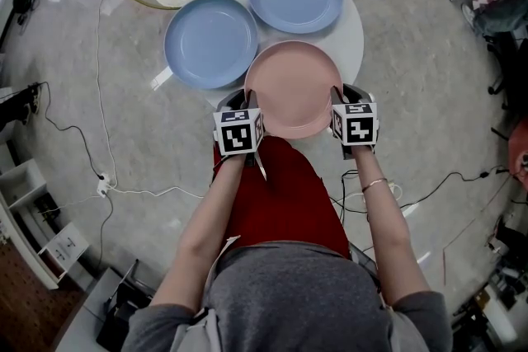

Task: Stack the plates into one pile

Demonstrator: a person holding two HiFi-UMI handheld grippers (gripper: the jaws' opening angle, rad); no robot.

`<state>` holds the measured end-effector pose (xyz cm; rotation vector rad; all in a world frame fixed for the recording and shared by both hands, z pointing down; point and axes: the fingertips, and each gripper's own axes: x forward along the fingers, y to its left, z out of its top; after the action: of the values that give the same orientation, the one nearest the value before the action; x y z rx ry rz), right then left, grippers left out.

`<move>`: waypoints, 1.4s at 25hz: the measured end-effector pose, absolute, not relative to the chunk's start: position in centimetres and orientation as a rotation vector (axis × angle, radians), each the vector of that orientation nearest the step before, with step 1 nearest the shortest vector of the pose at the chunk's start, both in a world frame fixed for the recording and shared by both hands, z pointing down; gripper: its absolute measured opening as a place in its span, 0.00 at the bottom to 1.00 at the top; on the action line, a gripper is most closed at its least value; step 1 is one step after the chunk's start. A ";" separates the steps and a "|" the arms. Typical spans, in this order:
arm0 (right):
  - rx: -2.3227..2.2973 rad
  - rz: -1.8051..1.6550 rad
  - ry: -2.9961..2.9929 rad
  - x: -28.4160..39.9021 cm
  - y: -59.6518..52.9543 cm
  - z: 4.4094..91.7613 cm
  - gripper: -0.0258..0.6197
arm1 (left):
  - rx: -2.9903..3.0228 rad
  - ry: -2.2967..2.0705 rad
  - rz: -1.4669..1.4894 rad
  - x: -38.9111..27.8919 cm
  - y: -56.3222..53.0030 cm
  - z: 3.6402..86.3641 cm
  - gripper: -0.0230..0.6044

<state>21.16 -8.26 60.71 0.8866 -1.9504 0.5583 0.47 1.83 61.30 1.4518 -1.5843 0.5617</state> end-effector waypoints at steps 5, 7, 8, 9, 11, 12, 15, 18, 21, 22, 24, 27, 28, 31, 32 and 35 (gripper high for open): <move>0.889 0.580 -1.952 21.5 -7.9 60.6 0.16 | 1.442 -1.577 0.558 0.6 1.9 61.1 0.12; 0.891 0.576 -1.954 21.7 -7.6 60.3 0.16 | 1.444 -1.582 0.560 0.6 2.0 60.7 0.11; 0.893 0.577 -1.957 21.8 -7.5 60.2 0.16 | 1.447 -1.584 0.561 0.6 2.0 60.5 0.11; 0.897 0.580 -1.960 21.8 -7.5 60.0 0.15 | 1.451 -1.586 0.560 0.6 1.9 60.3 0.11; 0.905 0.588 -1.963 22.0 -7.3 59.8 0.15 | 1.459 -1.589 0.558 0.7 1.9 60.0 0.11; 0.909 0.592 -1.965 22.1 -7.3 59.7 0.15 | 1.461 -1.592 0.556 0.7 1.9 59.8 0.11; 0.924 0.600 -1.979 22.1 -7.0 59.2 0.15 | 1.466 -1.606 0.544 0.7 1.9 59.2 0.11; 0.939 0.599 -2.005 22.1 -6.9 58.3 0.15 | 1.477 -1.628 0.535 0.5 1.7 58.4 0.10; 0.941 0.594 -2.034 21.9 -6.7 57.3 0.14 | 1.480 -1.658 0.522 0.0 1.7 57.4 0.09; 0.942 0.590 -2.042 21.8 -6.7 57.0 0.14 | 1.482 -1.668 0.517 -0.1 1.6 57.0 0.09; 0.945 0.585 -2.058 21.5 -6.7 56.3 0.14 | 1.491 -1.688 0.509 -0.5 1.4 56.1 0.09; 0.946 0.585 -2.085 20.8 -6.8 55.5 0.14 | 1.505 -1.718 0.502 -1.3 1.1 54.6 0.09; 0.945 0.585 -2.093 20.5 -6.8 55.2 0.14 | 1.510 -1.726 0.501 -1.6 1.0 54.2 0.09; 0.944 0.586 -2.114 19.3 -6.8 54.5 0.14 | 1.524 -1.747 0.503 -2.8 0.9 53.1 0.09; 0.946 0.588 -2.121 18.9 -6.9 54.2 0.14 | 1.525 -1.754 0.502 -3.2 0.8 52.8 0.09; 0.955 0.593 -2.145 17.3 -7.2 53.1 0.14 | 1.517 -1.773 0.490 -4.7 0.7 51.9 0.09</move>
<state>17.35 -7.22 53.14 0.9548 -2.1448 0.5927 -4.74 0.71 51.91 1.5166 -1.7734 0.4900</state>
